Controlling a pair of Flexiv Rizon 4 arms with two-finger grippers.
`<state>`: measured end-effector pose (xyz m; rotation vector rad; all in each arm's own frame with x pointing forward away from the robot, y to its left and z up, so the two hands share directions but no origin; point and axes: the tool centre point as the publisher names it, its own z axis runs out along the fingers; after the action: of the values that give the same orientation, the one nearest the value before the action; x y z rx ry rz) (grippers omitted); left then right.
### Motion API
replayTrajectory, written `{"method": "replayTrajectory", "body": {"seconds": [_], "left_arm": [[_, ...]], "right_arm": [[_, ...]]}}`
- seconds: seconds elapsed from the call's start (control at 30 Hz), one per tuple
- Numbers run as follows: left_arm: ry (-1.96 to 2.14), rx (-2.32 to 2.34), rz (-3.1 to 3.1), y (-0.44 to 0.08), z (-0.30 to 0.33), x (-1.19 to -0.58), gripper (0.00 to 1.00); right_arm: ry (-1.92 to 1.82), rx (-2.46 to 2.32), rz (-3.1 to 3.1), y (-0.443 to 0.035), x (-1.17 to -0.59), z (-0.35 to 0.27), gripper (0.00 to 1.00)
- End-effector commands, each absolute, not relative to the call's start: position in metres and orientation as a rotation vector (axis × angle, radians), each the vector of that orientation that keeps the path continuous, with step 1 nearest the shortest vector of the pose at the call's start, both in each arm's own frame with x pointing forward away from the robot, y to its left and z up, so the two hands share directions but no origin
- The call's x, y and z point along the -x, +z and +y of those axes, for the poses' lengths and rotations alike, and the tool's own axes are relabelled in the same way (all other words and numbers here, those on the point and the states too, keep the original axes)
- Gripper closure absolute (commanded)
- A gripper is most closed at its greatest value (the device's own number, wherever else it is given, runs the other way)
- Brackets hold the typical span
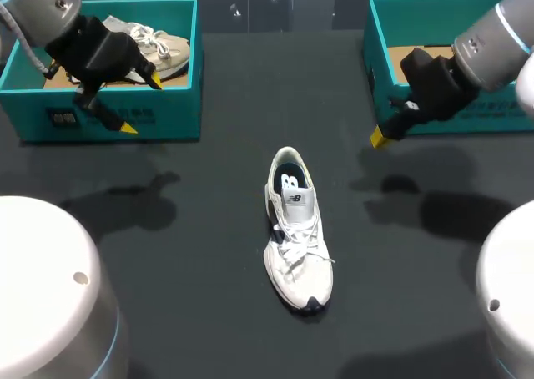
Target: Take the shoe out of the shoebox, open the shoe tongue, remove and reinsert the insole, then place the shoe into the shoebox
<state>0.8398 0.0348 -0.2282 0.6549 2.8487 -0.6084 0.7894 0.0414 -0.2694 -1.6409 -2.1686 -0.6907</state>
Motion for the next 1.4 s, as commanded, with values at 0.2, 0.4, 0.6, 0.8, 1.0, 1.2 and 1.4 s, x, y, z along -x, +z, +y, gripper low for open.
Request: {"method": "replayTrajectory", "body": {"seconds": [0.2,0.4,0.6,0.8,1.0,1.2,1.4], "left_arm": [[-0.605,-0.654,2.847,-0.229,0.035,-0.838,0.0],[-0.605,-0.654,2.847,-0.229,0.035,-0.838,0.0],[-0.605,-0.654,2.847,-0.229,0.035,-0.838,0.0],[-0.605,-0.654,2.847,-0.229,0.035,-0.838,0.0],[-0.605,-0.654,2.847,-0.229,0.035,-0.838,0.0],[-0.605,-0.654,2.847,-0.229,0.035,-0.838,0.0],[-0.605,-0.654,2.847,-0.229,0.035,-0.838,0.0]], "right_arm": [[-0.599,1.705,-2.237,-0.267,-0.791,0.044,1.0],[-0.51,1.862,-2.401,-0.258,-0.78,0.097,1.0],[-0.314,1.966,-2.512,-0.248,-0.778,0.118,1.0],[-0.314,1.966,-2.512,-0.248,-0.778,0.118,1.0],[-0.253,2.003,-2.568,-0.255,-0.778,0.131,1.0],[-0.12,2.089,-2.727,-0.269,-0.776,0.154,1.0],[-0.12,2.089,-2.727,-0.269,-0.776,0.154,1.0]]}}
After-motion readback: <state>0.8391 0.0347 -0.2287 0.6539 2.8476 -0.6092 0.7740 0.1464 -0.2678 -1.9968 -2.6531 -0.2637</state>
